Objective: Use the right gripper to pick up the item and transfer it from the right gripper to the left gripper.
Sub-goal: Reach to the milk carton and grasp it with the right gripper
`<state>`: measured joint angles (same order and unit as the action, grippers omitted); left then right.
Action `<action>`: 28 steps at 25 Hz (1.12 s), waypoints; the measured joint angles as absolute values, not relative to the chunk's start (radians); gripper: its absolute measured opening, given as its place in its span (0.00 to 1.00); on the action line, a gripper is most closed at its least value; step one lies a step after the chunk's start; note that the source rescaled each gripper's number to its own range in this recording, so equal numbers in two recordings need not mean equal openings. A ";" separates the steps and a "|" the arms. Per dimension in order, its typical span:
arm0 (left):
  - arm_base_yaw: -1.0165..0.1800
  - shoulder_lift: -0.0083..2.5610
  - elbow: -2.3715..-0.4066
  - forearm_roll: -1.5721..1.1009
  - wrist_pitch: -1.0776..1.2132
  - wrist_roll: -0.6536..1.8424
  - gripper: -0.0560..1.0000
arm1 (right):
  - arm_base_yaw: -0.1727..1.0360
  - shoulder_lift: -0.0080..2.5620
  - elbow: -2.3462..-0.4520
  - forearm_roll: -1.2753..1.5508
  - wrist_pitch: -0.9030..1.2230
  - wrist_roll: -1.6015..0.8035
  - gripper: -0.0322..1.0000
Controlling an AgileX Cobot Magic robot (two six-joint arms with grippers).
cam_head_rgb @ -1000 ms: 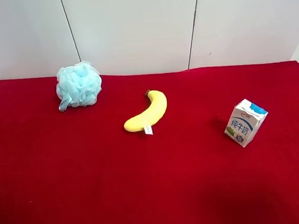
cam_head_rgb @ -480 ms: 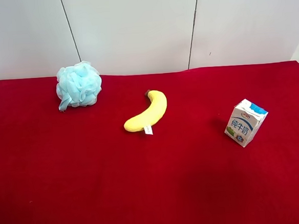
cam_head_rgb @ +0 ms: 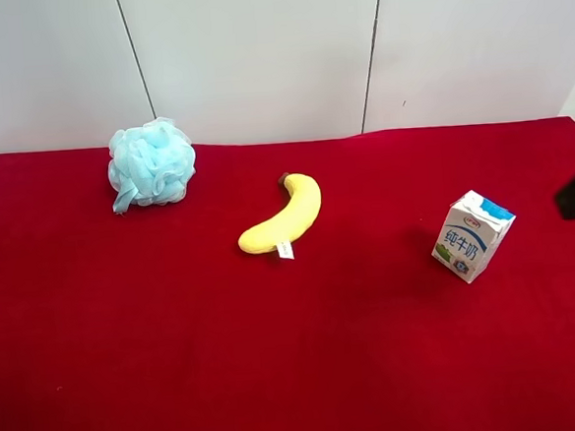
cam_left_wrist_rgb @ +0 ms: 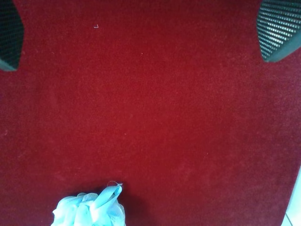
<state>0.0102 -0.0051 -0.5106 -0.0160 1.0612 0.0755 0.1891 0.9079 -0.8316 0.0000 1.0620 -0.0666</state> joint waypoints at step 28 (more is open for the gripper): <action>0.010 -0.005 -0.511 -0.016 1.061 0.075 1.00 | 0.195 1.647 -1.143 -0.092 1.100 -0.198 1.00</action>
